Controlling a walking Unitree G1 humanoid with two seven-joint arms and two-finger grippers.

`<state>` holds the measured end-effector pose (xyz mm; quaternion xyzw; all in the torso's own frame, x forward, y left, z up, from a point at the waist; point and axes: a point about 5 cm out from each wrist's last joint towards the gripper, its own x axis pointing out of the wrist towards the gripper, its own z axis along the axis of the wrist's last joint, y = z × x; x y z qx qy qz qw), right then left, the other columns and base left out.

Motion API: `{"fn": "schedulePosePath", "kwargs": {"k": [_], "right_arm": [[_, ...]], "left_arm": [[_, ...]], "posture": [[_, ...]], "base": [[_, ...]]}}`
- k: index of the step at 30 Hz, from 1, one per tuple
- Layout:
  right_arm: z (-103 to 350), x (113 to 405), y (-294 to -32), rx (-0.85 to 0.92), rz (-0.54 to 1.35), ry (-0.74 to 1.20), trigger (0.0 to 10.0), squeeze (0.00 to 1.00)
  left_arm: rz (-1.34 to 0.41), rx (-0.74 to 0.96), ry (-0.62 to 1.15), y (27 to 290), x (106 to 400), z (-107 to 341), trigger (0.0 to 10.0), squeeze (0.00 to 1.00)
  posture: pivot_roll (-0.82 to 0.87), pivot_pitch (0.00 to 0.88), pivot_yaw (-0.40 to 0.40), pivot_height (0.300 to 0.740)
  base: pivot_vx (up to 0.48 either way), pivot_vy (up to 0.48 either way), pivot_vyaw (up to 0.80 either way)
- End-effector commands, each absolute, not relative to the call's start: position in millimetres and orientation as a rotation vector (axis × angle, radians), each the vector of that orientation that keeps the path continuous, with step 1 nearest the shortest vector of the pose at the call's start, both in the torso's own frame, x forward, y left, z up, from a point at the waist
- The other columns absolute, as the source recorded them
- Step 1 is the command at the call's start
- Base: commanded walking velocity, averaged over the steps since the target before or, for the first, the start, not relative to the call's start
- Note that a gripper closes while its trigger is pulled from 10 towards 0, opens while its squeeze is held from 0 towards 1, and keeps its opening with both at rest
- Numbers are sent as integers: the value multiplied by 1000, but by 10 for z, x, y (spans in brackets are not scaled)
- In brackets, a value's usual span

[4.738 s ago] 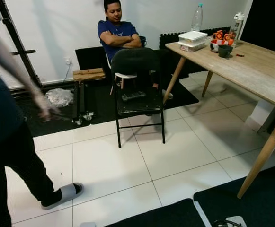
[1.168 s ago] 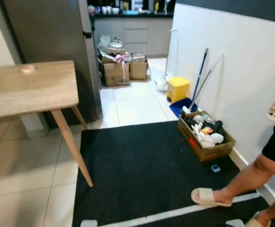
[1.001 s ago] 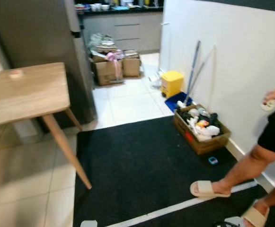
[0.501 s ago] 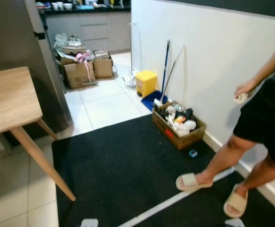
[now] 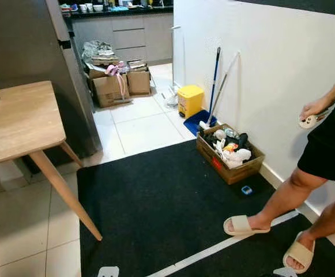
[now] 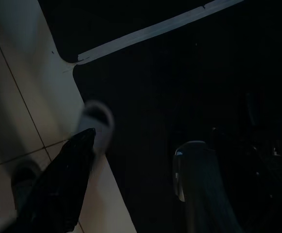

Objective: Restocking fridge

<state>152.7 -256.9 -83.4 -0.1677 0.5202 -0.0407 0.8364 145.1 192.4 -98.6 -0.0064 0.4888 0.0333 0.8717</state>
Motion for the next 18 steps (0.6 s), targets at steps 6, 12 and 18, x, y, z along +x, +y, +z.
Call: {"fn": "schedulePosePath", "kwargs": {"k": [6,12,18], "right_arm": [[-832,1521,-2581,-371,-87,1099,10000,0],[-834,1514,-2583,-375,-83,1101,10000,0],[-833,1511,-2588,-381,-79,1102,10000,0]], "left_arm": [[68,-35,1040,1902,1424,-1002,10000,0],[68,-44,1046,1898,1414,-1007,10000,0],[65,-52,1050,1898,1408,-1009,10000,0]], "posture": [[-61,0,8,740],[-60,0,6,740],[-60,0,6,740]], "base": [[0,0,0],[0,0,0],[0,0,0]]}}
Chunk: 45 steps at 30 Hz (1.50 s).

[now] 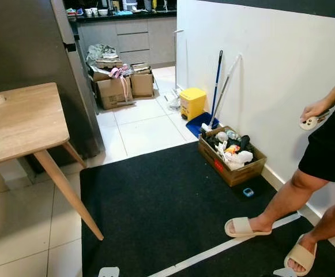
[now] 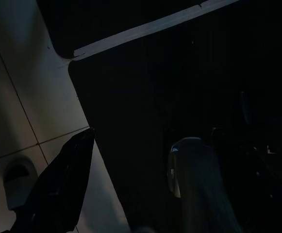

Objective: Restocking fridge

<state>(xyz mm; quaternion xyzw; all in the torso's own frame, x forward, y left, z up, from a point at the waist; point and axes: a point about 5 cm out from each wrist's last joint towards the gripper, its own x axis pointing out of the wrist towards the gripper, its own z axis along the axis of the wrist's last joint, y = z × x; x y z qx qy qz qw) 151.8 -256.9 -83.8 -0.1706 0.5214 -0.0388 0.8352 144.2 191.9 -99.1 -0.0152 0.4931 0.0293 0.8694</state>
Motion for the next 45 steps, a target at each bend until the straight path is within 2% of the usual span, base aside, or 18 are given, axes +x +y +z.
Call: {"fn": "schedulePosePath", "kwargs": {"k": [1,37,45], "right_arm": [[-833,1512,-2589,-382,-79,1102,10000,0],[-817,1564,-2570,-398,-61,1089,10000,0],[-814,1570,-2573,-395,-65,1087,10000,0]], "left_arm": [[63,-55,1050,1898,1408,-1009,10000,0],[40,-57,1047,1902,1435,-998,10000,0],[38,-58,1045,1900,1438,-997,10000,0]], "posture": [[-60,0,6,740],[-60,0,8,740],[-60,0,8,740]], "base": [[0,0,0],[0,0,0],[246,0,0]]}}
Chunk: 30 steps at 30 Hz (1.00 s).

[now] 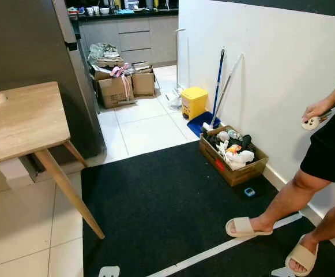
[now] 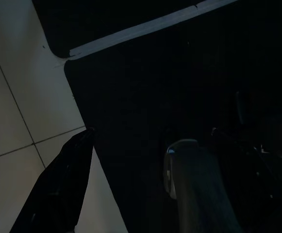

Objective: Restocking fridge

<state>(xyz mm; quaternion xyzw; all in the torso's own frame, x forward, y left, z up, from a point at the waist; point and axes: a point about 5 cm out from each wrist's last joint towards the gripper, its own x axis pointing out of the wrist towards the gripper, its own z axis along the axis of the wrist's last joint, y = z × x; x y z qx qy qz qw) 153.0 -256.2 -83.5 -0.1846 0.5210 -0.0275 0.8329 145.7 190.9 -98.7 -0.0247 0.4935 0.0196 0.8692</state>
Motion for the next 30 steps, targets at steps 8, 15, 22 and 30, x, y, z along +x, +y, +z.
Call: {"fn": "schedulePosePath", "kwargs": {"k": [8,15,22,30], "right_arm": [[-810,1575,-2579,-392,-68,1085,10000,0],[-810,1573,-2581,-389,-71,1085,10000,0],[-814,1565,-2578,-378,-75,1087,10000,0],[-818,1557,-2577,-373,-76,1091,10000,0]], "left_arm": [[37,-60,1047,1894,1430,-1000,10000,0],[36,-61,1049,1892,1421,-1004,10000,0],[37,-61,1050,1896,1414,-1006,10000,0],[37,-64,1049,1894,1413,-1006,10000,0]], "posture": [[-62,0,8,740],[-62,0,8,740],[-62,0,8,740],[-62,0,8,740]], "base": [[247,0,0],[251,0,0],[250,0,0],[249,0,-731]]}}
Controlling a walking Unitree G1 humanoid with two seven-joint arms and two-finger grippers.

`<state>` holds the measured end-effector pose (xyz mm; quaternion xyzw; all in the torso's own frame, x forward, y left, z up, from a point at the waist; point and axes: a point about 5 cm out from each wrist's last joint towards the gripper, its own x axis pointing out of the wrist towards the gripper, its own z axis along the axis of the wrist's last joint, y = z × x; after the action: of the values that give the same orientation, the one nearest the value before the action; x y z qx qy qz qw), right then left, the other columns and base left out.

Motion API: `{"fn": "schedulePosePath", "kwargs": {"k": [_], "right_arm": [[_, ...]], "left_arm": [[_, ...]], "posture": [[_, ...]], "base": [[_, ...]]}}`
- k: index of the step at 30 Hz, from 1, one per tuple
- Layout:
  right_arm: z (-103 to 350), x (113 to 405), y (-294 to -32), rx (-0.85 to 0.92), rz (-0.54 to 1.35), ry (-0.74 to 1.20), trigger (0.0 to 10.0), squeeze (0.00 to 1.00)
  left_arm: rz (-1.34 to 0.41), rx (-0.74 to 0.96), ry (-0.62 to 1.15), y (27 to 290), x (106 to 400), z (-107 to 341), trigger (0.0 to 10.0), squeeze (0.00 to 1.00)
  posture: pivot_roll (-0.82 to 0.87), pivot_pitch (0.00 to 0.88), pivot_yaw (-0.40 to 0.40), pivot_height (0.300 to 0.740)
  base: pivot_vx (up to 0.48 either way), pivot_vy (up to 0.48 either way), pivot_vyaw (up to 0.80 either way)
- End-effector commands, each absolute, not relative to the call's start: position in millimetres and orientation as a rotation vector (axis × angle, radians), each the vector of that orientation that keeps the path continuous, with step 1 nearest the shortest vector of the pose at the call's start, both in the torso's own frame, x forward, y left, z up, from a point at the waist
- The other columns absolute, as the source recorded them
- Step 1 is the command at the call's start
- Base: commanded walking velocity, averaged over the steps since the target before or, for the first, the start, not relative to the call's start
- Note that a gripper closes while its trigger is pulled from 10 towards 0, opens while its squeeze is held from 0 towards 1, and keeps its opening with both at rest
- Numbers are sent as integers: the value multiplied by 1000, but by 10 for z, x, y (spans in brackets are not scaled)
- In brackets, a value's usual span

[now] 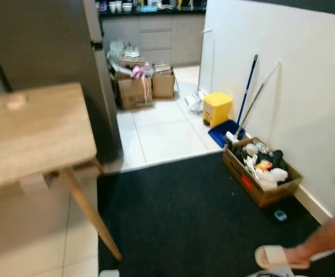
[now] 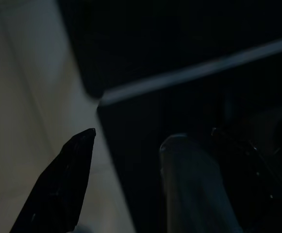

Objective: Restocking fridge

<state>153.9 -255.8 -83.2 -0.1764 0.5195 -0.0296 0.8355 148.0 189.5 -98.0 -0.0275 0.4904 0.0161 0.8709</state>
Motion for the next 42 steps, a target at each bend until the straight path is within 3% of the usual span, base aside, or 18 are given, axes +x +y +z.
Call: {"fn": "schedulePosePath", "kwargs": {"k": [1,24,42], "right_arm": [[-818,1557,-2577,-374,-77,1091,10000,0],[-822,1554,-2566,-394,-64,1089,10000,0],[-799,1708,-2428,-402,-21,1060,10000,0]], "left_arm": [[37,-64,1049,1894,1413,-1006,10000,0],[37,-52,1046,1933,1423,-997,10000,0],[112,-58,1010,2100,1519,-936,10000,0]], "posture": [[-62,0,8,740],[-59,0,14,740],[-52,0,24,740]], "base": [[244,0,-800],[244,0,-70],[0,0,0]]}}
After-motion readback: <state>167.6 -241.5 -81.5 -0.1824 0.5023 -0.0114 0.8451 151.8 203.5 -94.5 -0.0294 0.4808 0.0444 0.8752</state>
